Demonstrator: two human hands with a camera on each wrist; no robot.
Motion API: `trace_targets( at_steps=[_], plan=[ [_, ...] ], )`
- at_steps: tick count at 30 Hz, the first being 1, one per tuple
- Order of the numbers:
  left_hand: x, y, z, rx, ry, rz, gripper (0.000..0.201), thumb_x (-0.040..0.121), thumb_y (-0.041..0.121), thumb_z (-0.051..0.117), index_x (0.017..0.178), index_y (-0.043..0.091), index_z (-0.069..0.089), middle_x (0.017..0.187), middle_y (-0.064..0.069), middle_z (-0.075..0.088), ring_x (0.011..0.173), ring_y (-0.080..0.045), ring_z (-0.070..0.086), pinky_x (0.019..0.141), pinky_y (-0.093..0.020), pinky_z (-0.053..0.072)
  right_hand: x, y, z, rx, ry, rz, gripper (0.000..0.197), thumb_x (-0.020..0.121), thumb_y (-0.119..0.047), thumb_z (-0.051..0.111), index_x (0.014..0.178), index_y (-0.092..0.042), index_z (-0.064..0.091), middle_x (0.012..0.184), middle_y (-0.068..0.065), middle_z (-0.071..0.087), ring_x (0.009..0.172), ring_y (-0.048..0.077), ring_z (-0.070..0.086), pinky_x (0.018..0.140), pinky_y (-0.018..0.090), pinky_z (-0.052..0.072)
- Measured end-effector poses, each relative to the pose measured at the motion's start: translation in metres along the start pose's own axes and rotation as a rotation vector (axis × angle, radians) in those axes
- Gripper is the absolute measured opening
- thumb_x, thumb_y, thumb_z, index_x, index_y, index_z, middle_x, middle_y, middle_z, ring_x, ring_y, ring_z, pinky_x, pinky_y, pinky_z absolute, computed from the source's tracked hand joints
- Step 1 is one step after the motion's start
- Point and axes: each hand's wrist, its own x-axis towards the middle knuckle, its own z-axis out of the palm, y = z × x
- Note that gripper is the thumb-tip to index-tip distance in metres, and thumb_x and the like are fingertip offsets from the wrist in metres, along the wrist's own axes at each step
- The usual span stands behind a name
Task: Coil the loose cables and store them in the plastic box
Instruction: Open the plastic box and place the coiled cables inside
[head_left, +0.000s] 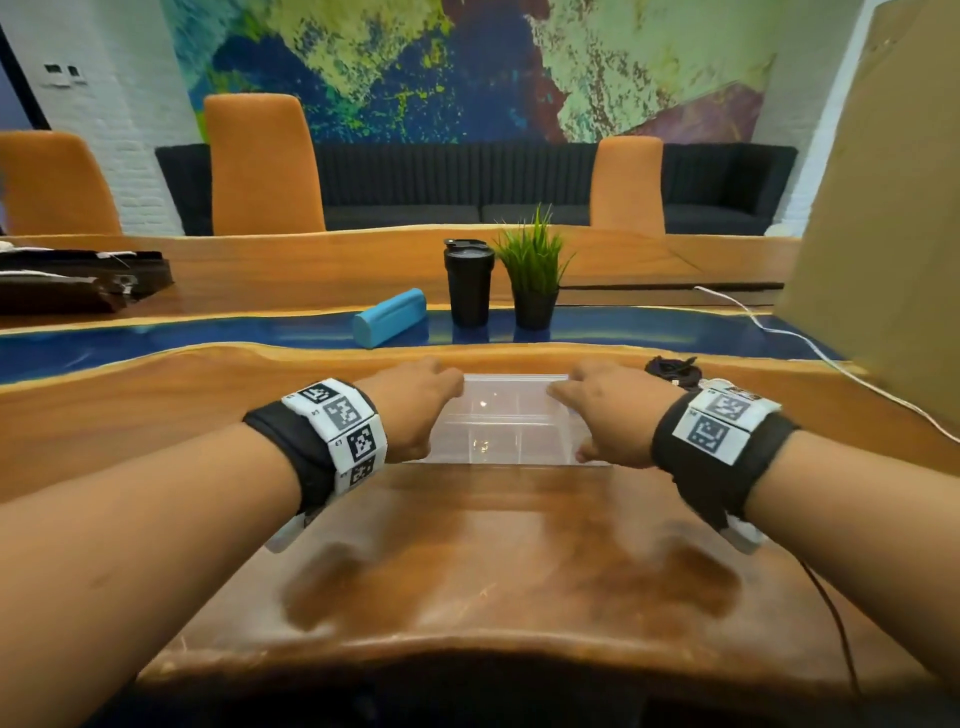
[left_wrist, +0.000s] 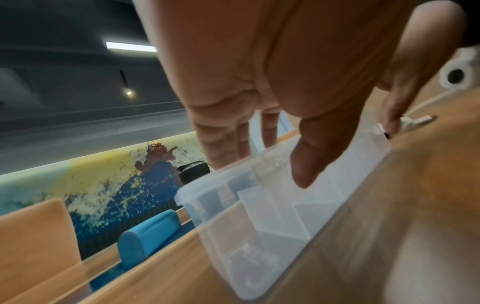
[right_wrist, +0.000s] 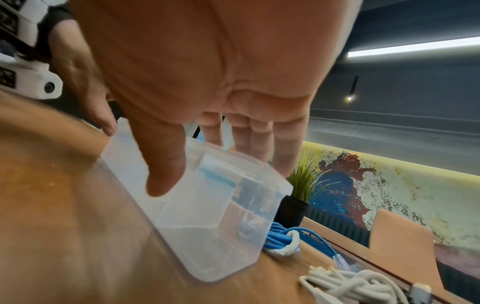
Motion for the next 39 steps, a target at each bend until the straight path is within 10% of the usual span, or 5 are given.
trace_targets(
  at_steps=[8,14,27,33,39],
  plan=[
    [-0.016,0.011,0.0,0.138,0.094,-0.069,0.025,0.083,0.007,0.063,0.1,0.016,0.046,0.108,-0.01,0.052,0.085,-0.024,0.053,0.073,-0.036,0.051,0.002,-0.015,0.001,-0.061,0.037,0.018,0.041,0.084,-0.025,0.068,0.12,-0.021,0.049,0.11,0.006,0.05,0.097,0.026,0.055,0.08,0.044,0.053],
    [-0.016,0.022,-0.001,0.246,-0.01,-0.074,0.023,0.089,0.003,0.06,0.11,0.009,0.053,0.095,-0.008,0.045,0.082,-0.026,0.053,0.068,-0.035,0.045,0.0,-0.031,-0.011,-0.215,-0.09,0.025,0.037,0.084,-0.002,0.058,0.12,-0.009,0.053,0.111,0.011,0.057,0.096,0.03,0.061,0.065,0.038,0.041],
    [-0.02,0.01,-0.002,0.211,-0.087,-0.009,0.015,0.093,0.006,0.05,0.106,0.014,0.055,0.104,-0.005,0.058,0.084,-0.022,0.055,0.07,-0.03,0.042,0.002,-0.03,-0.014,-0.18,-0.179,0.0,0.037,0.088,-0.009,0.058,0.123,-0.008,0.048,0.114,0.011,0.062,0.099,0.029,0.061,0.082,0.038,0.052],
    [-0.026,-0.041,-0.02,-0.03,0.063,-0.048,0.014,0.092,0.035,0.052,0.099,0.026,0.06,0.096,0.005,0.063,0.086,-0.018,0.059,0.077,-0.037,0.053,-0.025,-0.014,-0.033,0.117,0.395,0.025,0.022,0.095,-0.036,0.048,0.107,-0.022,0.06,0.103,-0.001,0.054,0.091,0.018,0.051,0.079,0.034,0.05],
    [-0.014,-0.077,-0.043,-0.497,0.244,-0.082,0.013,0.092,0.037,0.065,0.089,0.027,0.071,0.081,0.008,0.072,0.078,-0.011,0.068,0.073,-0.031,0.053,0.002,-0.035,-0.009,0.091,0.112,-0.092,0.024,0.098,-0.035,0.048,0.111,-0.021,0.062,0.106,0.004,0.057,0.099,0.023,0.057,0.076,0.03,0.044]
  ],
)
